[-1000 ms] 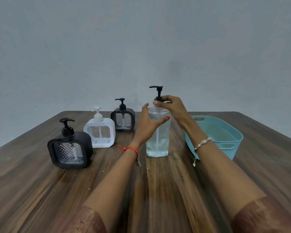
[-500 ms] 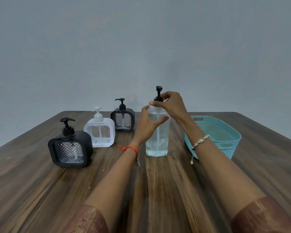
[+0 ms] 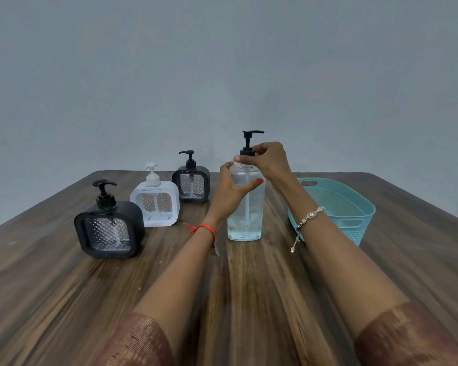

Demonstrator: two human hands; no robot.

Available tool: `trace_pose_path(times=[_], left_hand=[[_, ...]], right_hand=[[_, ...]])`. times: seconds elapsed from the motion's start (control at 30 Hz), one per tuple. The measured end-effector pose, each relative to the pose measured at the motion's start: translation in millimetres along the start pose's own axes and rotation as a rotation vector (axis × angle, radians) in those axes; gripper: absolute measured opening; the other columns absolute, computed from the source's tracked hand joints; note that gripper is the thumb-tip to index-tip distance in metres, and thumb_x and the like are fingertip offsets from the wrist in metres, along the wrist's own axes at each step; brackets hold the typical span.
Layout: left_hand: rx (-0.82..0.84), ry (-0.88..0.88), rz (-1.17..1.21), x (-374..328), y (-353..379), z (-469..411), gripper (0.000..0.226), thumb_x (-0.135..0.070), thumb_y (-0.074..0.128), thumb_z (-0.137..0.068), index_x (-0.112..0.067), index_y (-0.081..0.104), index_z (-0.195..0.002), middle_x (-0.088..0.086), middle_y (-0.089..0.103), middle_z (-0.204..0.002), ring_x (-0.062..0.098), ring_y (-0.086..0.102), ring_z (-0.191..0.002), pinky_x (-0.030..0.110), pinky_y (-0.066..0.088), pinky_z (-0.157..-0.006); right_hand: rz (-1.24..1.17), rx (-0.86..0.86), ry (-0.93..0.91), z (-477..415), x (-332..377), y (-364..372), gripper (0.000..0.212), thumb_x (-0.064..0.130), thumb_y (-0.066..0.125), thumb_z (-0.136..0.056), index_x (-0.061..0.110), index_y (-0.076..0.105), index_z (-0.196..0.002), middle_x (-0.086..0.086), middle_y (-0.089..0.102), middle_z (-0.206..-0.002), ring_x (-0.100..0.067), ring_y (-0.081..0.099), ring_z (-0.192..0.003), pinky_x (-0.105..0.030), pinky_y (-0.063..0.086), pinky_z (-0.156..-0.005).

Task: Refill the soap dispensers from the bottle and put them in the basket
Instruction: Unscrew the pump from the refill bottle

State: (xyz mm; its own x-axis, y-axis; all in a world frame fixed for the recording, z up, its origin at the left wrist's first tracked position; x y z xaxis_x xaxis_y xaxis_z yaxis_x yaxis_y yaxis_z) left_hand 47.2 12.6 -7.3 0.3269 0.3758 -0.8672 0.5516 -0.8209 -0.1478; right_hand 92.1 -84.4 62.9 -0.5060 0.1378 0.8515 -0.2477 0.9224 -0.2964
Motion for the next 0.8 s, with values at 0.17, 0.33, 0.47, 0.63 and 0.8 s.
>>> trace_pose_path(times=[0.17, 0.33, 0.47, 0.63, 0.8], left_hand=[[0.007, 0.001, -0.025, -0.1, -1.3, -0.3, 0.081, -0.031, 0.077, -0.074, -0.009, 0.029, -0.136, 0.0, 0.049, -0.126, 0.011, 0.05, -0.112, 0.008, 0.039, -0.081], [0.002, 0.011, -0.036, 0.7, -1.1, 0.0, 0.081, -0.031, 0.076, -0.074, -0.009, 0.029, -0.136, -0.004, 0.046, -0.122, 0.008, 0.046, -0.11, 0.0, 0.039, -0.076], [0.014, 0.003, -0.006, 0.2, -0.3, 0.4, 0.077, -0.029, 0.076, -0.076, -0.009, 0.029, -0.135, -0.001, 0.049, -0.124, 0.012, 0.05, -0.114, 0.007, 0.041, -0.078], [0.025, -0.01, 0.004, 1.2, -0.8, 0.4, 0.08, -0.031, 0.076, -0.075, -0.009, 0.028, -0.136, 0.005, 0.05, -0.132, 0.017, 0.051, -0.12, 0.027, 0.041, -0.097], [0.012, 0.005, -0.032, 1.8, -1.3, -0.4, 0.081, -0.034, 0.076, -0.074, -0.01, 0.029, -0.136, -0.005, 0.048, -0.119, 0.009, 0.05, -0.108, 0.008, 0.041, -0.078]], right_hand=[[-0.032, -0.016, 0.035, -4.5, 5.8, -5.0, 0.036, 0.008, 0.081, -0.065, -0.002, 0.069, -0.097, -0.016, 0.071, -0.096, -0.019, 0.067, -0.085, -0.025, 0.051, -0.077], [-0.119, 0.101, 0.068, -2.3, 4.7, -14.6, 0.037, -0.001, 0.068, -0.076, 0.0, 0.063, -0.113, -0.014, 0.067, -0.111, -0.001, 0.059, -0.075, -0.01, 0.039, -0.063], [-0.004, 0.103, 0.011, 4.3, 7.3, -3.2, 0.033, 0.02, 0.078, -0.072, 0.002, 0.068, -0.098, -0.014, 0.07, -0.1, -0.017, 0.065, -0.084, -0.029, 0.052, -0.083], [0.131, -0.026, -0.013, 4.6, 13.7, 3.1, 0.028, 0.017, 0.079, -0.07, 0.001, 0.071, -0.091, -0.016, 0.072, -0.092, -0.025, 0.067, -0.089, -0.042, 0.05, -0.087], [-0.016, 0.1, 0.057, 0.8, 17.7, -11.4, 0.023, -0.003, 0.068, -0.075, -0.001, 0.069, -0.098, -0.016, 0.069, -0.1, -0.01, 0.06, -0.076, -0.004, 0.043, -0.055]])
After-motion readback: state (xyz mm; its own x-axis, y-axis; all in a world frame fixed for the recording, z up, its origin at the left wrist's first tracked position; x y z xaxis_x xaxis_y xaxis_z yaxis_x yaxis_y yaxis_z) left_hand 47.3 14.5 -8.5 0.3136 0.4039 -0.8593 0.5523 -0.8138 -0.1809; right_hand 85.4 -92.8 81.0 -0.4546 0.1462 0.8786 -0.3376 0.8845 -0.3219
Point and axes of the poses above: each hand's wrist, its own z-axis away from the middle knuckle, its own y-axis out of the palm, x = y × z, the point moved 1 cm from there along -z, towards the middle knuckle
